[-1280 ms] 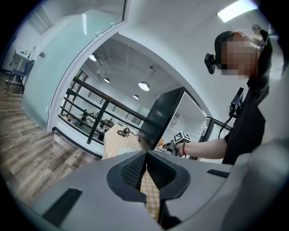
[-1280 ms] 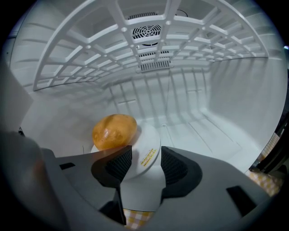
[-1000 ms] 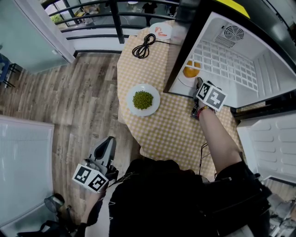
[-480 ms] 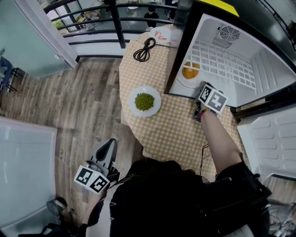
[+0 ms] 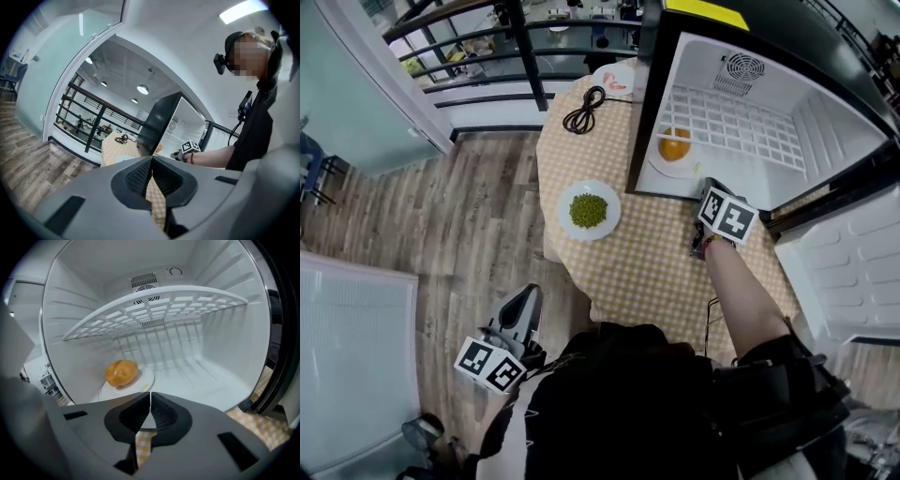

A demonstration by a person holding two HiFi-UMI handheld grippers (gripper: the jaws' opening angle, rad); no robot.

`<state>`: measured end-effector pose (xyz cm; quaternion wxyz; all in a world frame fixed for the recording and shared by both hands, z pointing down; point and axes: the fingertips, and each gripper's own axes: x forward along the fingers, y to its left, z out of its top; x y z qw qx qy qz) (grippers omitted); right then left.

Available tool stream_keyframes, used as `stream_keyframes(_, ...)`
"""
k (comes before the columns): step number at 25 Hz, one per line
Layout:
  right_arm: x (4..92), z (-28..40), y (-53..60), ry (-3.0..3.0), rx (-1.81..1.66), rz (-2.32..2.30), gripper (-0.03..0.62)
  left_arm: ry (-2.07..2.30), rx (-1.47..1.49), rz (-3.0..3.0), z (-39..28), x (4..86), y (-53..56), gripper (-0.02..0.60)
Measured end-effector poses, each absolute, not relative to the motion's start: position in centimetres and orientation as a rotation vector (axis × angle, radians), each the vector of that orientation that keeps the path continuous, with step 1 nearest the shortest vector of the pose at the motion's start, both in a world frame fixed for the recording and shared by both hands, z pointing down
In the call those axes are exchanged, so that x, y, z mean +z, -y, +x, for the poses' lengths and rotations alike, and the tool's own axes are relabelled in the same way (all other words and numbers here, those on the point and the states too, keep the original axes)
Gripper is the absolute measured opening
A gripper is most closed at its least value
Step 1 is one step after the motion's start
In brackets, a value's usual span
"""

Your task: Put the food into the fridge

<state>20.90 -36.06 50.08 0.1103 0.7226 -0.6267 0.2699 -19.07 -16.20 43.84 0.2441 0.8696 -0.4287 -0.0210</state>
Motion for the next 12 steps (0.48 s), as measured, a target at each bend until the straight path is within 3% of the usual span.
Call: stream_keyframes(12,49.3,20.0,27.9,1.895,0.88,2.141,0.021,1.012,-0.078,2.532,-15.1,41.0,14.0,0.012)
